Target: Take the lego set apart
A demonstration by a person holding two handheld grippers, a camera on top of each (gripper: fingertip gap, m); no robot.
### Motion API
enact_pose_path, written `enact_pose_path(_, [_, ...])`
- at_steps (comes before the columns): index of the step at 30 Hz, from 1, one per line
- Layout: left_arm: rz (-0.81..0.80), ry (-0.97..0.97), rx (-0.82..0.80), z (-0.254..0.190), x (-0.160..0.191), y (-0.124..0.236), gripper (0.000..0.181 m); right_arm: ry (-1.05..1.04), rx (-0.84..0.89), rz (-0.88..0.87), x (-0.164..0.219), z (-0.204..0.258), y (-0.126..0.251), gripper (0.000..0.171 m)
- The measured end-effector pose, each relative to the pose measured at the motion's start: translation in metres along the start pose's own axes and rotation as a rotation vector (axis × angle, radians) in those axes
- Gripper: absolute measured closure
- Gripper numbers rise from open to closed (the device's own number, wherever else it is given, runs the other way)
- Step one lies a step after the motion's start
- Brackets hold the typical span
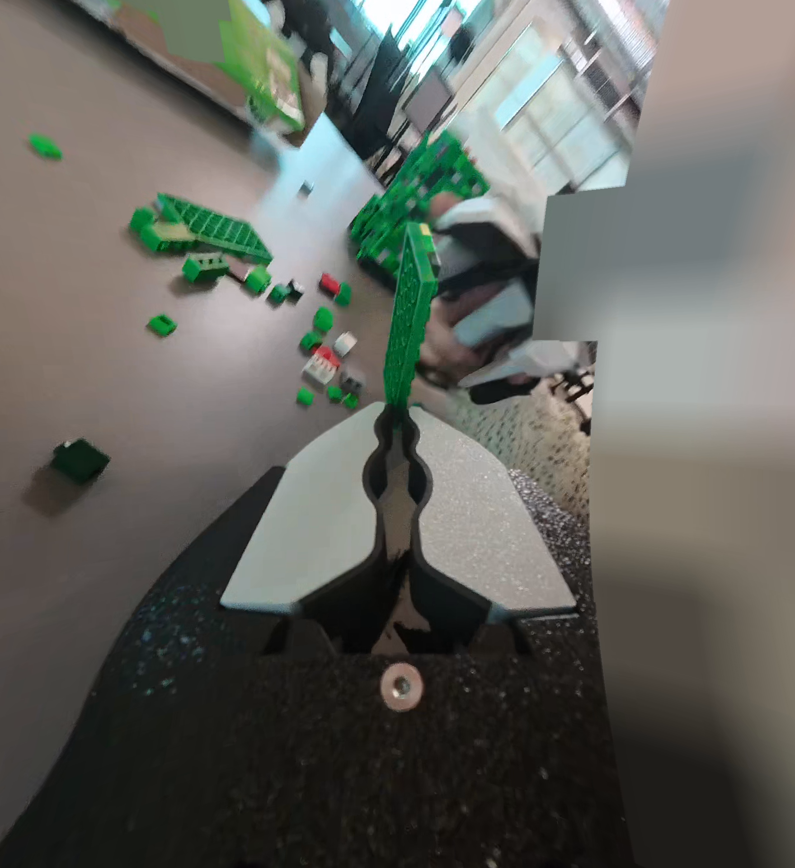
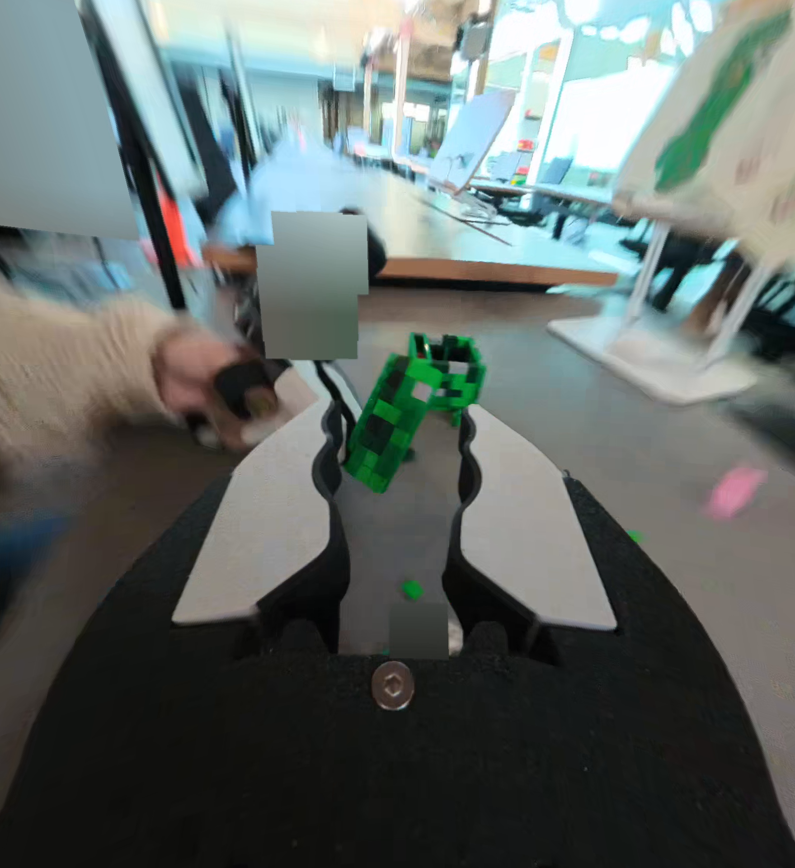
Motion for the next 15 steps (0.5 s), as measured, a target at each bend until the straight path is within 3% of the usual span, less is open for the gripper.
enact_pose_path(3, [0.114,0.034,-0.041,0.005,0.005,-0.001,0.179,0.5,-0.06,0.177,0.01,0.025,-0.005,0.108])
enact_pose_path(5, [0.152,0.06,-0.044,0.007,0.007,-0.002,0.179,0.633,-0.039,0.309,0.025,0.03,-0.016,0.087])
enact_pose_path(7, [0.188,0.054,-0.046,0.006,0.01,-0.003,0.179,0.767,-0.03,0.364,0.032,0.034,-0.02,0.081])
enact_pose_path(12, [0.256,0.024,-0.045,0.004,0.015,-0.007,0.178,0.923,-0.044,0.436,0.034,0.039,-0.022,0.093])
enact_pose_path(15, [0.279,-0.01,-0.038,0.003,0.017,-0.008,0.178,0.899,-0.088,0.483,0.037,0.042,-0.022,0.104])
Point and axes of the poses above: each gripper's, where its closed fingertips meet, y back along the fingers, x out of its underside, z = x × y across the jaws, the point moved 8 cm from there along y, back along the fingers, and after that the axes turned 12 degrees about -z, right-handed, at the moved point
